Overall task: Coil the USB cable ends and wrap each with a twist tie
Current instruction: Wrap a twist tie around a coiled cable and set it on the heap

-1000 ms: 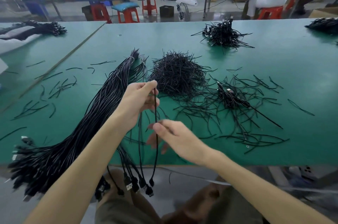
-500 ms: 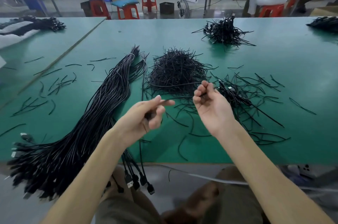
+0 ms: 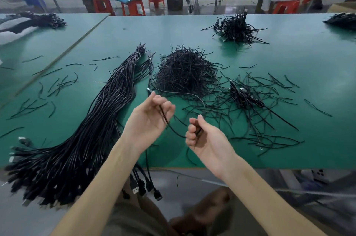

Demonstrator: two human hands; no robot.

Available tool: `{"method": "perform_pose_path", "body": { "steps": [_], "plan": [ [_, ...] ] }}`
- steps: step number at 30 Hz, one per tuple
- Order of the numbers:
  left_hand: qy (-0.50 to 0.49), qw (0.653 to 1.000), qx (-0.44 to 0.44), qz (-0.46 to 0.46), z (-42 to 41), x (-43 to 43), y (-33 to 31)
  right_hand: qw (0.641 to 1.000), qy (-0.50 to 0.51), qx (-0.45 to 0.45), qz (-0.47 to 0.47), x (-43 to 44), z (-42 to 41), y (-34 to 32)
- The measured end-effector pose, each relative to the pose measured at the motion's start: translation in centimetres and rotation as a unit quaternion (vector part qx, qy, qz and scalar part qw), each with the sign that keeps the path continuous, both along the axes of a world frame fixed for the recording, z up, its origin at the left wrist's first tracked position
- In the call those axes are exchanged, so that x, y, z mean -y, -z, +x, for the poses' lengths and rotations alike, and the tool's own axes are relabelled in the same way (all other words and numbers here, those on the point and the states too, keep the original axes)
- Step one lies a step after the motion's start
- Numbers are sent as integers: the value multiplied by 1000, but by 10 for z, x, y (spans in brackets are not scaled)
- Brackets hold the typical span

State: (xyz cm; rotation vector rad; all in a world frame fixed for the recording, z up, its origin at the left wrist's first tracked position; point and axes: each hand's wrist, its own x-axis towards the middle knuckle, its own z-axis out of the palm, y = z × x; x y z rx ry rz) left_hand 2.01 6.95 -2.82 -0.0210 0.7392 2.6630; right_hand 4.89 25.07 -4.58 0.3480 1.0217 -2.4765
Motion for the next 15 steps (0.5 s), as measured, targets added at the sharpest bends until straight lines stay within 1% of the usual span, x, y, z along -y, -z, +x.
{"method": "perform_pose_path", "body": {
  "steps": [1,2,3,4,5,6,7,8,9,10,12,13,14,15],
  "plan": [
    [47,998,-36,18,8,2,-7,1000,0,22,-19,-6,-4,0],
    [88,992,-87,-15,16,6,-13,999,0,40,-32,-13,-8,-1],
    [118,976,-154,-98,24,9,-17,998,2,50,-34,-21,-13,-2],
    [150,941,-221,-210,31,12,-21,998,5,54,-27,-28,-18,-4],
    [178,882,-284,-332,37,13,-23,998,9,54,-19,-34,-23,-7],
    [206,815,-326,-432,42,11,-22,998,12,53,-14,-38,-28,-10],
    [229,761,-344,-500,45,9,-19,999,14,50,-14,-41,-34,-14],
    [241,731,-342,-539,47,4,-17,999,13,47,-23,-41,-38,-20],
    [241,718,-335,-560,48,-1,-14,998,10,44,-39,-40,-41,-27],
    [228,716,-327,-574,47,-6,-8,997,4,39,-60,-37,-41,-34],
    [149,711,-305,-616,41,-12,5,995,-20,20,-99,-28,-35,-47],
    [96,718,-291,-625,37,-15,10,993,-36,8,-116,-22,-28,-53],
    [45,743,-275,-608,35,-17,12,990,-48,-5,-131,-15,-21,-56],
    [0,789,-261,-556,34,-19,13,987,-54,-15,-148,-8,-14,-59]
  ]
}}
